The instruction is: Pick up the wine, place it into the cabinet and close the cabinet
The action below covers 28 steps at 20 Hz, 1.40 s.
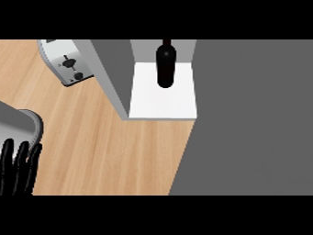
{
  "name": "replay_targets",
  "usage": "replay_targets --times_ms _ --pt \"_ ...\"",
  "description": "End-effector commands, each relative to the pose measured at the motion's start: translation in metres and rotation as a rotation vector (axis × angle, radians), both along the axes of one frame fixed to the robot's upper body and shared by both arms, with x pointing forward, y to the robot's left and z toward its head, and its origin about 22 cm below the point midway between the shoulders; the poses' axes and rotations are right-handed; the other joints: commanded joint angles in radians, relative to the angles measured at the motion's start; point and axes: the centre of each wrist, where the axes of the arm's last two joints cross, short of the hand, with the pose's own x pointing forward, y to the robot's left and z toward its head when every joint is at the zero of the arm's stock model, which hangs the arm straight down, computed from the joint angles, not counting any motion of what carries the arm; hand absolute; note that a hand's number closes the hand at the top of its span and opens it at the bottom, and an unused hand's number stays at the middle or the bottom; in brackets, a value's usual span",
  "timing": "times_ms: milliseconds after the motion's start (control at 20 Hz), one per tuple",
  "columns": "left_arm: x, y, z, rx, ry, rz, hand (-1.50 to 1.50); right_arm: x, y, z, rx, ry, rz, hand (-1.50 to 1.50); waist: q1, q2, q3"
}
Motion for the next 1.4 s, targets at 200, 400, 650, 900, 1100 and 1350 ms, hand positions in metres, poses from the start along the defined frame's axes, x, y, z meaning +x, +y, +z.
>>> replay_targets --times_ms 200,400,650,900,1100,1350 --pt "0.004 0.056 0.004 0.017 0.01 0.036 -1.5 -0.041 0.015 0.032 0.07 -0.089 0.121 1.5 0.001 -0.001 -0.002" --pt "0.003 0.063 0.016 0.02 0.006 0.027 -1.5 -0.047 0.04 0.033 0.073 -0.062 0.146 1.5 0.002 -0.002 -0.002" --pt "-0.003 0.071 0.023 0.038 -0.003 0.0 -1.5 -0.058 0.051 0.034 0.105 -0.068 0.104 1.5 0.004 -0.007 -0.002" --pt "0.002 0.083 0.015 0.004 0.009 0.007 -1.5 -0.053 0.078 0.021 0.097 -0.116 0.078 1.5 0.003 -0.004 -0.002" --pt "0.012 0.088 0.022 -0.004 0.019 -0.016 -1.5 -0.04 0.088 0.031 0.069 -0.169 0.02 1.5 0.008 0.001 -0.003" --pt "0.018 0.078 0.019 -0.038 0.024 -0.042 -1.5 -0.034 0.101 0.035 0.052 -0.195 0.002 1.5 0.004 0.004 -0.003"
